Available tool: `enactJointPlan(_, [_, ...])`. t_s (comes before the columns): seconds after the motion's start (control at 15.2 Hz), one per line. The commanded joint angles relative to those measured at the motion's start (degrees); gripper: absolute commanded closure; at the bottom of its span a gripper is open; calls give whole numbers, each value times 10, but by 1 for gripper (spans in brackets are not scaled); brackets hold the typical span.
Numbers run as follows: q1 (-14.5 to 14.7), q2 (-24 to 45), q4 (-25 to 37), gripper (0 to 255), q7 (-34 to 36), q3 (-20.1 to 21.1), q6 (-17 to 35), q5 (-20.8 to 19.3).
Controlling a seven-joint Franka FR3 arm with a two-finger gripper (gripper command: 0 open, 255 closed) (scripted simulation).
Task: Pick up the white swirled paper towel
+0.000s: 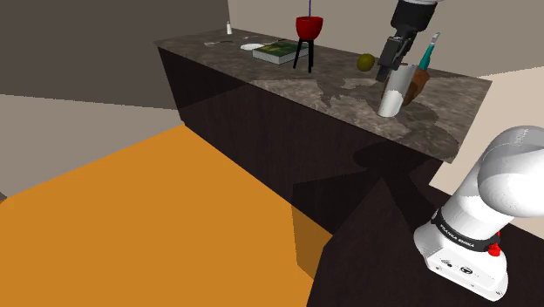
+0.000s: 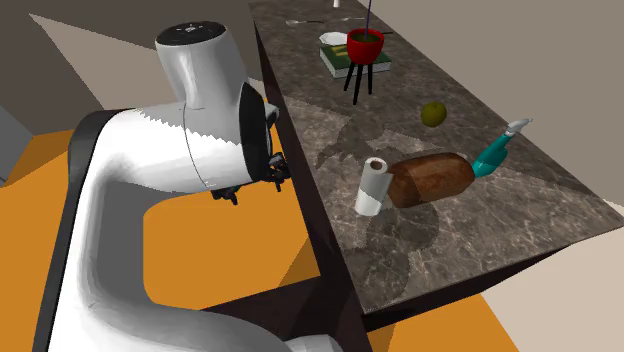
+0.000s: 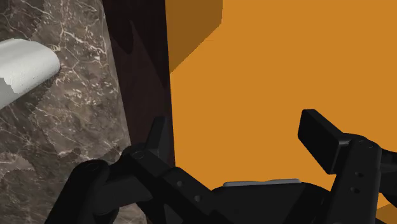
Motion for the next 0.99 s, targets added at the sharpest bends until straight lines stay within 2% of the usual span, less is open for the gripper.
enactJointPlan(0.0, [0,0,0,0,0,0,0,0])
enactJointPlan(0.53, [-28,87,50,0,-108,-107,28,-47])
enactJointPlan(0.92, [-37,178,114,0,-190,-185,47,-59])
